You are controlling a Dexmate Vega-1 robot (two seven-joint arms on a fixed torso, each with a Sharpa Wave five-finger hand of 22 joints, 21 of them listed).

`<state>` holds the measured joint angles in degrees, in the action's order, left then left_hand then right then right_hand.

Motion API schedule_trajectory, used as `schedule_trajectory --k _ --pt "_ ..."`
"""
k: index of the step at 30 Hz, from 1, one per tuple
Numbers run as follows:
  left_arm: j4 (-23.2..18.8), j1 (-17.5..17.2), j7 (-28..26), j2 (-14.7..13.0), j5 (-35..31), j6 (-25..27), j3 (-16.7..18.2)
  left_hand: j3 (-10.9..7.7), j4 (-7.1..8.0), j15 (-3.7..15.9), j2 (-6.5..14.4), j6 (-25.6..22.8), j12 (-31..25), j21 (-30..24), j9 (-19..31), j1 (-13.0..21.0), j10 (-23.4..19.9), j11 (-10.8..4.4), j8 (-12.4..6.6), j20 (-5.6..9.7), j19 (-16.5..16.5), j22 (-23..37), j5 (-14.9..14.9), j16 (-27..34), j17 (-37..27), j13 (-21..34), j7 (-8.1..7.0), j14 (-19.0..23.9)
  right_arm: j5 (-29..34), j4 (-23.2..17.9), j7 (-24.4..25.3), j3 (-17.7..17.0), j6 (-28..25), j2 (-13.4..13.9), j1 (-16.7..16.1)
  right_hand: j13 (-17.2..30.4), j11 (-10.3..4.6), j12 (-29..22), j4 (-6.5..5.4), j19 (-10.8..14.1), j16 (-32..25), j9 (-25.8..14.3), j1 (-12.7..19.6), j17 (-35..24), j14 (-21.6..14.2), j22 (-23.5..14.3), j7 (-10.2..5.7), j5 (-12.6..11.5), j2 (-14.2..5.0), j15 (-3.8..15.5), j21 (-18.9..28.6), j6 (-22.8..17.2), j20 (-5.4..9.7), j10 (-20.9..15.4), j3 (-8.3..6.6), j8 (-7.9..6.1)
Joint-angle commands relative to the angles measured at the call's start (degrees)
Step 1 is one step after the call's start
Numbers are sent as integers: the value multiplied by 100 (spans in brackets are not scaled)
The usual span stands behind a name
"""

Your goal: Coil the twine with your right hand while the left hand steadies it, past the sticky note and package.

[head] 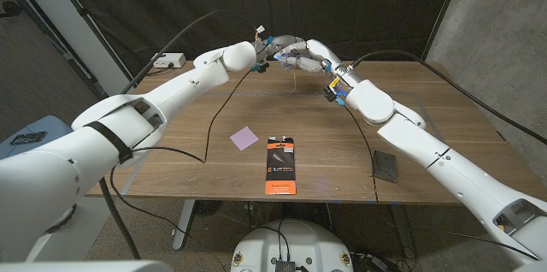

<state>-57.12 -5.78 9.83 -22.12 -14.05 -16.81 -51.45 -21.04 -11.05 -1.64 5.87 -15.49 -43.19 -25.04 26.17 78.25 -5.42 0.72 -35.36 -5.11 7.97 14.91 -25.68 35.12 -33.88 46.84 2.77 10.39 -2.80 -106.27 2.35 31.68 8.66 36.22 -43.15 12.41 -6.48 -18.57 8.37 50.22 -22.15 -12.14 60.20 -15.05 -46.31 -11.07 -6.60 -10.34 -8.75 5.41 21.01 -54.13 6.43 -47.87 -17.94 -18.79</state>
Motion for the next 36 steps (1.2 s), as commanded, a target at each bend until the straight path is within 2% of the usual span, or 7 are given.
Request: schedule_trajectory --k 1,36 --pt "9 -22 22 9 -35 -89 -50 -218 181 1 72 -224 19 -29 35 26 -19 11 -28 -8 -22 -2 -28 39 -87 31 149 43 -77 11 -64 -39 116 -26 22 11 16 8 13 22 35 -16 44 -31 -51 -12 30 7 -3 753 41 -29 473 -38 18 18" --pt "-230 -174 85 -88 -128 -194 -23 -216 182 16 61 -252 29 -67 43 17 -29 -2 -22 6 -34 -9 -38 40 -86 36 153 41 167 331 132 -68 240 -209 313 43 14 55 1 -12 79 -25 43 -66 -65 -12 21 6 -13 748 78 -39 467 -44 29 68"
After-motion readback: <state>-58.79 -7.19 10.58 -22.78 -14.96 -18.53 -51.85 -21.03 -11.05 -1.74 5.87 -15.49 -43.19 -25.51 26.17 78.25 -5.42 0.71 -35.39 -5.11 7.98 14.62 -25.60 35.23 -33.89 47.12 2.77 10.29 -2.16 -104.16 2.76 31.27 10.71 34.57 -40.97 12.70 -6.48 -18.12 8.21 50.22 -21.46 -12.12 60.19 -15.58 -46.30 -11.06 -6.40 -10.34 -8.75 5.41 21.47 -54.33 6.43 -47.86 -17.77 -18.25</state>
